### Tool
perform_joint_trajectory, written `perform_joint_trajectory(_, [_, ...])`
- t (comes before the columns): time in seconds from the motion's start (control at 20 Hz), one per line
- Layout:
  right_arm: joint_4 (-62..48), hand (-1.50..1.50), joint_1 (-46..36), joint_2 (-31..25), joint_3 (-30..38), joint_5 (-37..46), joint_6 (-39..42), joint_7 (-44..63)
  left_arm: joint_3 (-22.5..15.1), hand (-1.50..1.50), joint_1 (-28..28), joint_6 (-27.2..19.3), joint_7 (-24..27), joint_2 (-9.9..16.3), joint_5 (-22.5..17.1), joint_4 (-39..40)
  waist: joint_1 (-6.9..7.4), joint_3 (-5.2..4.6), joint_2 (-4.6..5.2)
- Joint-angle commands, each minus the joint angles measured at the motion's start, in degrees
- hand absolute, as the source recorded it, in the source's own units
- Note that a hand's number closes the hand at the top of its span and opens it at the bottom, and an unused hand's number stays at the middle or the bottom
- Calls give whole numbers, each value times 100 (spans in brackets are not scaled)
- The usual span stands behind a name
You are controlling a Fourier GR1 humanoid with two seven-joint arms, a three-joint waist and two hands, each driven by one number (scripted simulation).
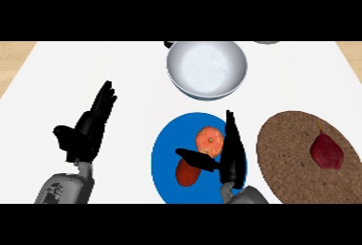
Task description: Pick the squash from the plate and place it in the bowl
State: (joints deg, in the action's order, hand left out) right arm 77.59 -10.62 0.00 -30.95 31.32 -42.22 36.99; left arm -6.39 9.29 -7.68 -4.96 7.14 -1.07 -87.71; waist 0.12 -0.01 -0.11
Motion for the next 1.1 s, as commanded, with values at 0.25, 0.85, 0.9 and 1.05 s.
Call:
perform_joint_trajectory(0.25, [-632, 150, -397, -52, -267, 295, 872, -507, 18, 0, -55, 34, -174, -2, 144, -153, 10, 2, 11])
perform_joint_trajectory(0.85, [103, 150, -902, -533, -2290, -1015, 2941, -2491, -85, 0, 30, 325, 94, -138, 97, -60, 645, 42, 133])
perform_joint_trajectory(0.9, [171, 150, -964, -566, -2599, -1014, 3242, -2737, -194, 0, 21, 382, 105, -200, 90, -59, 783, 40, 153])
perform_joint_trajectory(1.05, [776, 150, -1027, -824, -2980, -1534, 4057, -3708, -160, 0, 146, 321, 74, -241, 87, -65, 687, 54, 152])
